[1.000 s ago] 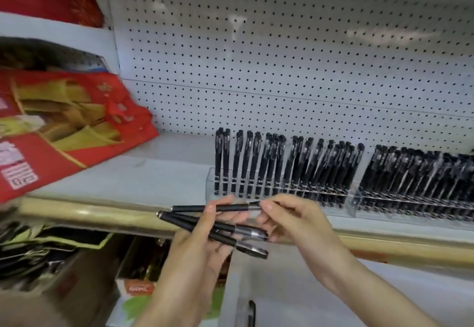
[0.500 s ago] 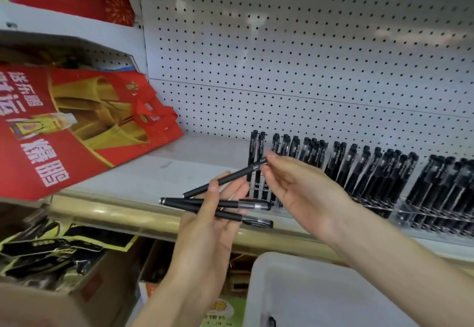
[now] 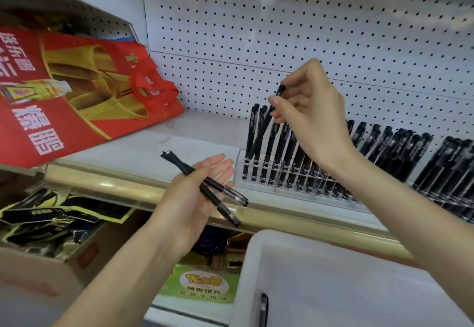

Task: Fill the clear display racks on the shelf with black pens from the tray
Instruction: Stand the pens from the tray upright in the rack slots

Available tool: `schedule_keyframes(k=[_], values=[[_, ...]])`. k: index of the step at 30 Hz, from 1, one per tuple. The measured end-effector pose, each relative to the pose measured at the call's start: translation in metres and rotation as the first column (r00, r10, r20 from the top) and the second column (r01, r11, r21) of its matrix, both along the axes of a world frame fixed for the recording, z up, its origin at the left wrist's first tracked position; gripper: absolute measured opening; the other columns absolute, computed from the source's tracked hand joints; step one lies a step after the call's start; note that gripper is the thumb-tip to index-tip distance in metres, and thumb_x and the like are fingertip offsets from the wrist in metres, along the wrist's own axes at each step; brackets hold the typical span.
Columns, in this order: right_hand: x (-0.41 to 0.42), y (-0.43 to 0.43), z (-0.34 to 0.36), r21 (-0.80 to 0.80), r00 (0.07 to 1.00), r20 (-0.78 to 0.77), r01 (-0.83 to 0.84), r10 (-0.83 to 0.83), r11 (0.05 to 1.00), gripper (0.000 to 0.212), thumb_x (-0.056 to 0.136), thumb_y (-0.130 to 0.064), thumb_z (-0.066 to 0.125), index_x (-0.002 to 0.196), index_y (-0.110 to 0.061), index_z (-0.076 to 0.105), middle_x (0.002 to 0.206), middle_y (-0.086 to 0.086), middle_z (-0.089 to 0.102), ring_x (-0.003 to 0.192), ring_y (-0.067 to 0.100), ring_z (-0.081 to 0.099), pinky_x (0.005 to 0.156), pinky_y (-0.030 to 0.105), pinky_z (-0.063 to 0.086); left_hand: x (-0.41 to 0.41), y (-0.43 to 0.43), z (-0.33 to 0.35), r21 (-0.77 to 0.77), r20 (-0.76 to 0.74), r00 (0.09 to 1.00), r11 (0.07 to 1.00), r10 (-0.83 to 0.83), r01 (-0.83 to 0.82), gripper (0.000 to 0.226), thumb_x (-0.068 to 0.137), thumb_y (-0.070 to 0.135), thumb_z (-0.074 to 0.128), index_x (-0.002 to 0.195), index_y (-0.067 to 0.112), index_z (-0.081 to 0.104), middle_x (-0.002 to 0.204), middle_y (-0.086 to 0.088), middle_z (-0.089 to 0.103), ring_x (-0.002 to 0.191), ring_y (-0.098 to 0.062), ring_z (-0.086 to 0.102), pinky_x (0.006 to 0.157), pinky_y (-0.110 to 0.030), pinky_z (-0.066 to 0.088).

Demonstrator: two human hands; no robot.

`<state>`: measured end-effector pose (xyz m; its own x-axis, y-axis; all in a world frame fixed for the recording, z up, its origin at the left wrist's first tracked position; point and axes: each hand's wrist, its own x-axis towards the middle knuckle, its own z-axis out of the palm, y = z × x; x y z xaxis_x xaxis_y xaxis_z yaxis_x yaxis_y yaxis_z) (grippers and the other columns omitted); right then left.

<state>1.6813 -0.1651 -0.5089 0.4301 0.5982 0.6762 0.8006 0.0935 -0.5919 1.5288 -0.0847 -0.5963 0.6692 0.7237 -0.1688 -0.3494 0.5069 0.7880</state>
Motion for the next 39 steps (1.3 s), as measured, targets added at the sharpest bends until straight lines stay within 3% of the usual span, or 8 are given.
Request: schedule_keyframes(k=[6, 18, 20, 24, 27, 31, 36, 39], values=[[0.000, 0.005, 0.001, -0.031, 0.998, 0.002, -0.056, 0.056, 0.998, 0.027, 0.090, -0.008, 0.064, 0.085, -0.022, 0.042, 0.079, 0.000, 0.058, 0.064, 0.013, 0.065, 0.062, 0.024, 0.056, 0.012, -0.001, 0.005, 0.186, -0.177, 0.983, 0.982, 0.047, -0.014, 0.027, 0.102, 0.014, 0.042, 0.115, 0.008, 0.064, 0.114, -0.003, 0.070, 0.109, -0.012, 0.064, 0.103, -0.033, 0.045], [0.006, 0.023, -0.017, -0.165, 0.997, 0.072, 0.029, -0.017, 0.986, 0.002, 0.086, -0.010, 0.069, 0.086, -0.009, 0.070, 0.082, 0.000, 0.064, 0.073, 0.014, 0.065, 0.078, 0.038, 0.055, 0.019, -0.003, 0.007, 0.227, -0.173, 0.983, 0.974, 0.063, -0.022, 0.025, 0.101, 0.014, 0.045, 0.117, 0.009, 0.063, 0.114, -0.001, 0.069, 0.109, -0.009, 0.063, 0.094, -0.027, 0.048], [0.007, 0.023, -0.016, -0.175, 0.995, 0.093, 0.039, -0.023, 0.984, 0.005, 0.087, -0.011, 0.068, 0.088, -0.010, 0.072, 0.083, -0.002, 0.061, 0.072, 0.010, 0.062, 0.080, 0.034, 0.054, 0.018, -0.002, 0.006, 0.224, -0.177, 0.983, 0.974, 0.056, -0.015, 0.025, 0.102, 0.014, 0.044, 0.117, 0.009, 0.063, 0.115, -0.002, 0.069, 0.109, -0.010, 0.063, 0.094, -0.027, 0.047], [0.009, 0.020, -0.012, -0.258, 0.992, 0.125, 0.056, -0.024, 0.964, 0.014, 0.089, -0.015, 0.065, 0.101, -0.015, 0.072, 0.085, -0.004, 0.059, 0.070, 0.000, 0.053, 0.072, 0.007, 0.042, 0.015, -0.003, 0.004, 0.233, -0.174, 0.982, 0.972, 0.077, -0.035, 0.025, 0.101, 0.015, 0.045, 0.115, 0.010, 0.065, 0.115, -0.002, 0.069, 0.110, -0.012, 0.063, 0.105, -0.035, 0.043], [0.008, 0.014, -0.010, -0.270, 0.997, 0.070, 0.053, -0.035, 0.961, 0.020, 0.089, -0.019, 0.065, 0.108, -0.021, 0.071, 0.086, -0.006, 0.058, 0.069, 0.002, 0.054, 0.067, 0.002, 0.037, 0.011, -0.006, 0.004, 0.242, -0.121, 0.987, 0.968, 0.103, -0.072, 0.025, 0.101, 0.015, 0.045, 0.114, 0.011, 0.066, 0.116, -0.002, 0.070, 0.112, -0.012, 0.063, 0.108, -0.036, 0.041], [-0.009, -0.004, -0.014, -0.165, 0.999, -0.045, -0.022, 0.015, 0.986, 0.013, 0.089, -0.022, 0.065, 0.102, -0.023, 0.070, 0.084, -0.005, 0.061, 0.068, 0.002, 0.054, 0.067, 0.009, 0.041, 0.009, -0.013, 0.015, 0.222, 0.036, 0.998, 0.973, 0.060, -0.067, 0.029, 0.101, 0.016, 0.041, 0.117, 0.011, 0.064, 0.117, -0.001, 0.069, 0.112, -0.008, 0.063, 0.105, -0.031, 0.041], [-0.031, -0.029, -0.036, -0.298, 0.996, -0.020, -0.093, 0.092, 0.950, 0.013, 0.089, -0.035, 0.062, 0.088, -0.023, 0.066, 0.084, -0.009, 0.063, 0.078, 0.005, 0.057, 0.067, 0.015, 0.042, 0.014, -0.019, 0.028, 0.137, 0.221, 0.974, 0.987, 0.053, -0.085, 0.032, 0.101, 0.019, 0.037, 0.121, 0.008, 0.059, 0.117, -0.005, 0.069, 0.113, -0.010, 0.063, 0.097, -0.031, 0.045], [-0.031, -0.037, -0.041, -0.353, 0.991, -0.117, -0.102, 0.064, 0.930, 0.017, 0.088, -0.042, 0.061, 0.086, -0.025, 0.064, 0.080, -0.008, 0.066, 0.076, 0.007, 0.060, 0.065, 0.018, 0.047, 0.015, -0.021, 0.028, 0.094, 0.268, 0.962, 0.992, 0.060, -0.088, 0.034, 0.100, 0.022, 0.035, 0.120, 0.008, 0.058, 0.116, -0.005, 0.070, 0.113, -0.011, 0.063, 0.095, -0.034, 0.046]])
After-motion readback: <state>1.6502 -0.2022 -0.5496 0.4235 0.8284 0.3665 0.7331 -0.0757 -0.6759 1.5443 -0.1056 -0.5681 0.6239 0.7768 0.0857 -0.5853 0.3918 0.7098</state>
